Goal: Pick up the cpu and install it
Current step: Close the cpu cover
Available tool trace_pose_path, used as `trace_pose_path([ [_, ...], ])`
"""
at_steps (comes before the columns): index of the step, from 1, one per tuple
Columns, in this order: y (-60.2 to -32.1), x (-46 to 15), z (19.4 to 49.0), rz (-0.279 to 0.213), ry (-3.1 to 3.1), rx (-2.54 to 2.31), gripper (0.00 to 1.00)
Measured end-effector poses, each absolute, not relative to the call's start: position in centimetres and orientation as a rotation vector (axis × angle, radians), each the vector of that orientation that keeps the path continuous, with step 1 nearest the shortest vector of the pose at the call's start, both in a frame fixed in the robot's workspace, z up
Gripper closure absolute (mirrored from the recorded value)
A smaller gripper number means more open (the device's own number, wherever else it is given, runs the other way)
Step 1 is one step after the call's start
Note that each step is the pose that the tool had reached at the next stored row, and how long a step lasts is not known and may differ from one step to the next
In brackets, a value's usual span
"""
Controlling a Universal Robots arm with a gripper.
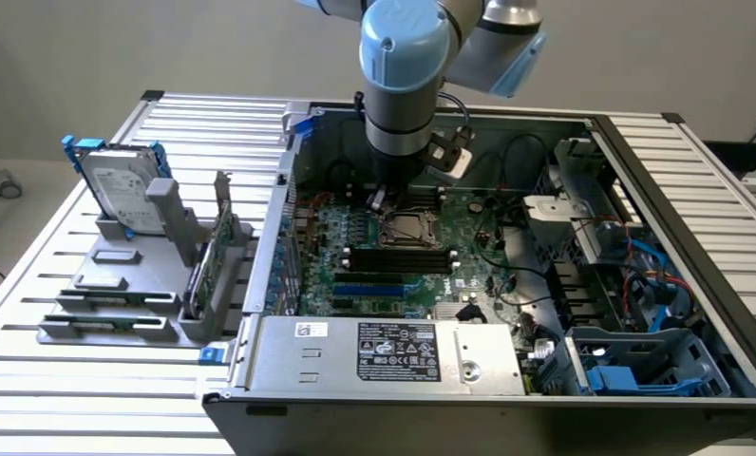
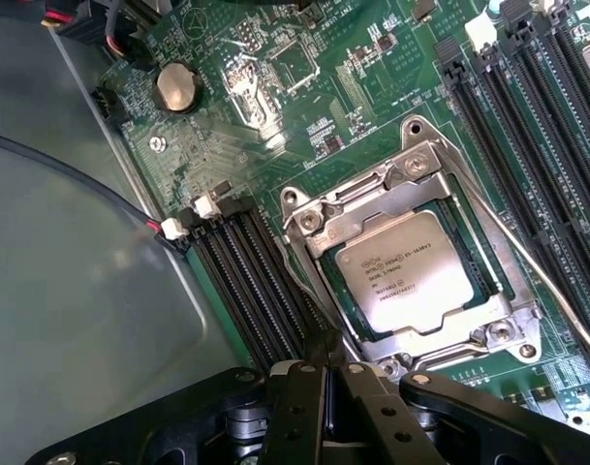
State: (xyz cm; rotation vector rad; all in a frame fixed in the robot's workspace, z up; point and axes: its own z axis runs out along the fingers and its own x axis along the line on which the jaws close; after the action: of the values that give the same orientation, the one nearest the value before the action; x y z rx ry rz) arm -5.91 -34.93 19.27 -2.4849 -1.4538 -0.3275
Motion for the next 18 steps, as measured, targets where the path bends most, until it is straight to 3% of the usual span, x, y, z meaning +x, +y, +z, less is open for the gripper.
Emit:
trace_pose_path([
  [18,-34.82,-5.09,19.16,-0.327,-1.456,-2.484,0.89],
])
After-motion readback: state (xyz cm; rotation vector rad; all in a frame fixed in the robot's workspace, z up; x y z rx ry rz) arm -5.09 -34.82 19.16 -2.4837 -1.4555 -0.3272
